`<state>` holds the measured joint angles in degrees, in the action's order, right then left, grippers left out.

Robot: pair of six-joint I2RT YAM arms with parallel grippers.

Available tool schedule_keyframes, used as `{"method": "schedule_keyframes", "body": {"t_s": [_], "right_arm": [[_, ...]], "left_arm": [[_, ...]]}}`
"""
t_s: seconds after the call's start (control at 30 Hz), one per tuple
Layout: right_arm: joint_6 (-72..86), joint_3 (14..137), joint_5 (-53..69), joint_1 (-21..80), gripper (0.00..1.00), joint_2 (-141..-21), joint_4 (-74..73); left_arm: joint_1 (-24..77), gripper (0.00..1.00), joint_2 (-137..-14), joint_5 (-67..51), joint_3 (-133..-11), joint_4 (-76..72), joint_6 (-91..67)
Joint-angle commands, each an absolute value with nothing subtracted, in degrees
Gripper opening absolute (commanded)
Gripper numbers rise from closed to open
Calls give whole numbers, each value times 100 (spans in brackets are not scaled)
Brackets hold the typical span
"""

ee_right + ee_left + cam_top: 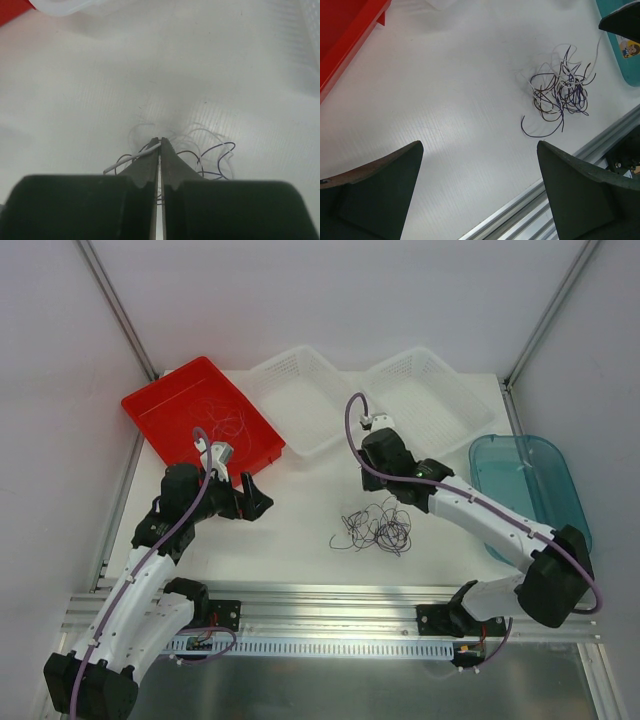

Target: Untangle the cables

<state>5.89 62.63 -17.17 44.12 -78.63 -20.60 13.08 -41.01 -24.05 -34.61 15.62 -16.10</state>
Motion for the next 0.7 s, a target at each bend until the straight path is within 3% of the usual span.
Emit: {"method": "schedule_keyframes", "body": {"t_s": [0.0,0.33,0.53,0.67], "right_arm": [[634,6695,-1967,4412,1,-7445,-2669],[-586,9419,-3127,4114,1,-6759,-4658],[-1791,10177,-4445,3718,1,-6188,-4246],[-2932,9899,-5412,3359,1,-5758,-3141]], "left_arm": [[1327,99,-4122,-2514,-3401,1397,-1626],[1327,99,-4078,-2479,-3428,1450,-1600],[1327,99,-4025,-2452,-3428,1485,-1582],[1327,99,-3999,-2443,-3428,1503,-1538]]}}
